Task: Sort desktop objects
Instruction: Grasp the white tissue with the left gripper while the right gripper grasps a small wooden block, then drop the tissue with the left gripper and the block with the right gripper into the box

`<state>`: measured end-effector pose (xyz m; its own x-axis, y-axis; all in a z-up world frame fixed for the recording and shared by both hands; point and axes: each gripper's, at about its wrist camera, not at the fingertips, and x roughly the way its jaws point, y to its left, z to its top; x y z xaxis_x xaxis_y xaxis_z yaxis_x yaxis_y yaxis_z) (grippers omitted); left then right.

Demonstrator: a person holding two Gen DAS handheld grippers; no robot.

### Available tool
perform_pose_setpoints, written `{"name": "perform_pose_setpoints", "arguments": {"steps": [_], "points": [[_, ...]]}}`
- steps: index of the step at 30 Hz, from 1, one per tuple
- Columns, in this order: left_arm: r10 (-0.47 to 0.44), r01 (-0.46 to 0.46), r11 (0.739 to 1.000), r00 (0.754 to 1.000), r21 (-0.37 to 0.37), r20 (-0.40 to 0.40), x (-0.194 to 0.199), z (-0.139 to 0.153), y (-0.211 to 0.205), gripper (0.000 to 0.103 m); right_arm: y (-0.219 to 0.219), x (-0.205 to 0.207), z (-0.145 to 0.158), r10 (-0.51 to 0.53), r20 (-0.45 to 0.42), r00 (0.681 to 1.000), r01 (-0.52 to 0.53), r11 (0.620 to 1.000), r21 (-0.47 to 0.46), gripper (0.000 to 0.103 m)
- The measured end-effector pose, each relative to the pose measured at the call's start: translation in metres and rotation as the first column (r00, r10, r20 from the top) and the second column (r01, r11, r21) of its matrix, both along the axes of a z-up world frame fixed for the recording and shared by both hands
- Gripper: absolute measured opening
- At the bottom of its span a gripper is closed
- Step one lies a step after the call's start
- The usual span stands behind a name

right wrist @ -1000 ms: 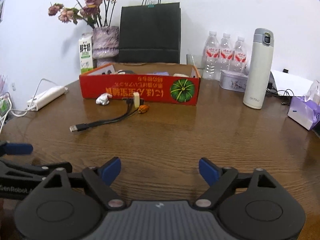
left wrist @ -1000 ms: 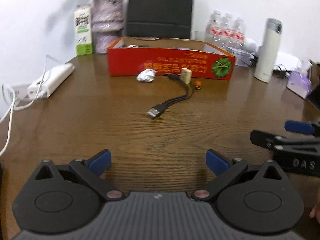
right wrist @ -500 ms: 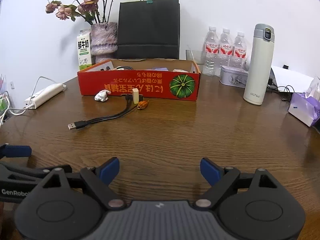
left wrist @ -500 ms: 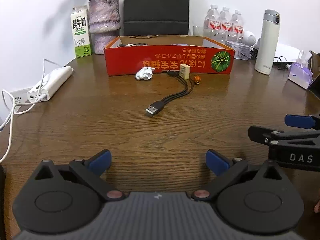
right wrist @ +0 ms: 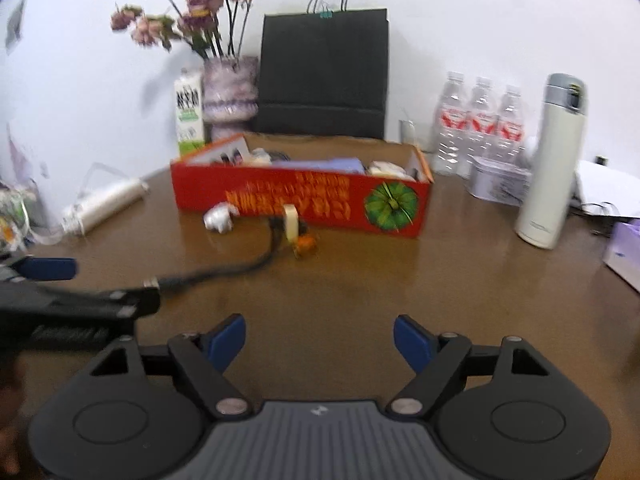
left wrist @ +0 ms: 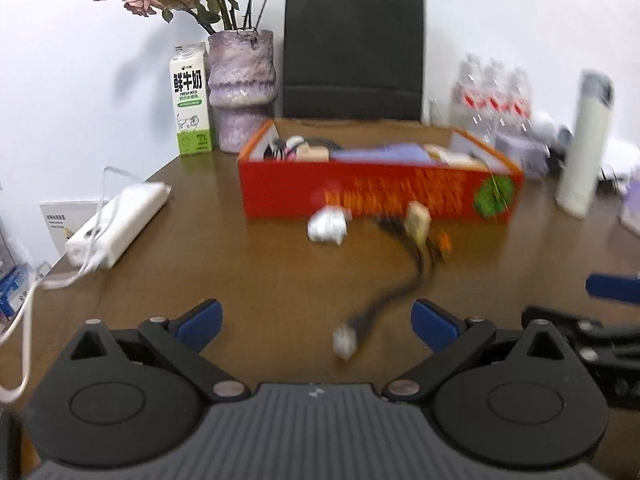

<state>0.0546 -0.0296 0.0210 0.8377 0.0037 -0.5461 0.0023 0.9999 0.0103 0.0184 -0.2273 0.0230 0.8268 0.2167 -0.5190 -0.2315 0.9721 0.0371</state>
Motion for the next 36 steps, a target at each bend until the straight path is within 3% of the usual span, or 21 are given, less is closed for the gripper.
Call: {"name": "perform_pose_setpoints", "arguments": {"steps": [3, 5, 9, 12, 13, 14, 16, 21, 25, 27, 32, 36], "points": [[0.015, -0.016, 1.000, 1.000, -0.026, -0.019, 0.045, 0.003, 0.007, 0.103, -0.002, 0.037, 0.012, 0.022, 0.003, 1.000, -0.022, 0.998, 0.057, 0.073], [0.015, -0.019, 0.999, 0.996, -0.039, -0.086, 0.078, -0.003, 0.012, 0.101, 0.001, 0.065, 0.016, 0.051, -0.004, 0.999, -0.051, 0.993, 0.104, 0.071], [-0.008, 0.001, 0.999, 0.993, -0.054, -0.120, 0.117, -0.015, 0.016, 0.094, 0.017, 0.121, 0.009, 0.101, -0.060, 0.993, -0.093, 0.987, 0.129, 0.046], [-0.044, 0.030, 0.996, 0.986, -0.089, -0.159, 0.138, -0.021, 0.019, 0.088, 0.030, 0.151, -0.001, 0.095, -0.089, 0.991, -0.086, 0.991, 0.107, 0.040], [-0.049, 0.034, 0.995, 0.985, -0.093, -0.163, 0.141, -0.022, 0.020, 0.073, 0.033, 0.158, -0.005, 0.104, -0.100, 0.990, -0.093, 0.989, 0.113, 0.026], [-0.041, 0.027, 0.996, 0.987, -0.091, -0.156, 0.143, -0.022, 0.021, 0.051, 0.035, 0.163, -0.008, 0.116, -0.120, 0.986, -0.101, 0.988, 0.120, 0.017], [-0.048, 0.034, 0.996, 0.985, -0.088, -0.167, 0.142, -0.020, 0.022, 0.023, 0.038, 0.160, -0.009, 0.122, -0.126, 0.984, -0.106, 0.986, 0.129, 0.010], [-0.085, 0.067, 0.985, 0.991, -0.160, -0.106, 0.102, -0.002, 0.026, 0.022, 0.017, 0.119, 0.025, 0.093, 0.010, 0.996, -0.094, 0.984, 0.151, 0.010], [-0.098, 0.067, 0.969, 0.988, -0.239, -0.120, 0.048, 0.009, 0.027, 0.022, 0.004, 0.069, 0.043, 0.070, 0.083, 0.994, -0.084, 0.981, 0.177, 0.010], [-0.107, 0.078, 0.971, 0.987, -0.227, -0.117, 0.019, 0.012, 0.023, 0.022, 0.004, 0.042, 0.037, 0.069, 0.076, 0.995, -0.082, 0.980, 0.182, 0.010], [-0.115, 0.092, 0.978, 0.986, -0.185, -0.120, -0.042, 0.011, 0.020, 0.022, 0.008, -0.008, 0.007, 0.052, -0.048, 0.998, -0.044, 0.988, 0.149, 0.010], [-0.152, 0.135, 0.978, 0.984, -0.161, -0.096, -0.084, 0.011, 0.014, 0.022, 0.011, -0.049, 0.004, 0.073, -0.036, 0.997, -0.067, 0.989, 0.133, 0.010]]}}
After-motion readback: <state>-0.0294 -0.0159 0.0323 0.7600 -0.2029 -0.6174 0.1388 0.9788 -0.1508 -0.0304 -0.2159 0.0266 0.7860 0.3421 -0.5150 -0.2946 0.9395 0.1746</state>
